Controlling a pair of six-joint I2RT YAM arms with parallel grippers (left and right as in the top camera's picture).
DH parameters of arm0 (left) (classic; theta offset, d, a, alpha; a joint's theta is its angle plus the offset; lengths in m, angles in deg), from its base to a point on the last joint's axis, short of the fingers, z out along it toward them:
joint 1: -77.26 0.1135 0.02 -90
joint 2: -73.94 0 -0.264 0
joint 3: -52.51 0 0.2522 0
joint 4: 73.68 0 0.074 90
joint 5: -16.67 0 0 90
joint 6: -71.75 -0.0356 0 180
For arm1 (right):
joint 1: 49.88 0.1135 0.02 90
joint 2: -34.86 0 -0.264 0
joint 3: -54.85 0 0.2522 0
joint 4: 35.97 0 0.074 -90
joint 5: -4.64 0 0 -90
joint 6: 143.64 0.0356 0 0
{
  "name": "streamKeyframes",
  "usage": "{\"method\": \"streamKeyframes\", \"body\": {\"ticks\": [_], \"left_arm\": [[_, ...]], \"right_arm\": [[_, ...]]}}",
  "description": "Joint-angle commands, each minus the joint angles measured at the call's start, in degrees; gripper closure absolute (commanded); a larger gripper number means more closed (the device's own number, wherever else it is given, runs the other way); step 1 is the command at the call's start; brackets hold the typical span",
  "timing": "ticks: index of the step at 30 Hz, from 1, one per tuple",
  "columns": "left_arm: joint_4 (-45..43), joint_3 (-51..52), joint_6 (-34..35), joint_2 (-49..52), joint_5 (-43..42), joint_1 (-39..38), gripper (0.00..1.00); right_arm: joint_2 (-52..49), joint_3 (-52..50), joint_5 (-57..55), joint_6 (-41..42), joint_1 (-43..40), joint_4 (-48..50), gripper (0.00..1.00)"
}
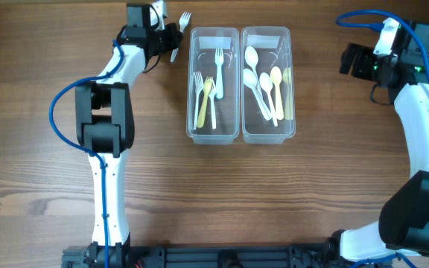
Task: Pack container
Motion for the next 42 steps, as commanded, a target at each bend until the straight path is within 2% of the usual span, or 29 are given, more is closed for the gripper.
{"method": "streamKeyframes", "body": {"ticks": [1, 6, 12, 16, 26, 31, 37, 42], "left_arm": [[1.95, -1.38, -2.71, 0.09, 4.44, -1.31, 0.96], [3.37, -1.38, -2.67, 0.09, 9.62, -2.34, 0.96], [4.46, -1.38, -2.01, 0.09, 11.39, -2.34, 0.96], [6.56, -1.38, 0.94, 0.09, 16.17, -2.34, 0.96], [9.79, -1.38, 6.93, 0.07, 18.64, -1.57, 0.96], [11.98, -1.38, 10.08, 0.07, 23.23, -1.03, 0.96], [12.66, -1.38, 10.08, -0.57, 22.69, -0.83, 0.96], [13.07, -1.38, 10.08, -2.84, 18.18, -0.98, 0.96]], "right_arm": [[0.76, 0.74, -0.37, -0.55, 0.24, 0.15, 0.00], [0.76, 0.74, -0.37, -0.52, 0.24, 0.15, 0.00], [0.76, 0.74, -0.37, -0.52, 0.24, 0.15, 0.00], [0.76, 0.74, -0.37, -0.55, 0.24, 0.15, 0.00], [0.76, 0.74, -0.37, -0.55, 0.24, 0.15, 0.00], [0.76, 0.74, -0.37, -0.55, 0.24, 0.15, 0.00], [0.76, 0.74, -0.37, -0.55, 0.24, 0.15, 0.00], [0.76, 0.74, -0.37, -0.50, 0.24, 0.15, 0.00]]}}
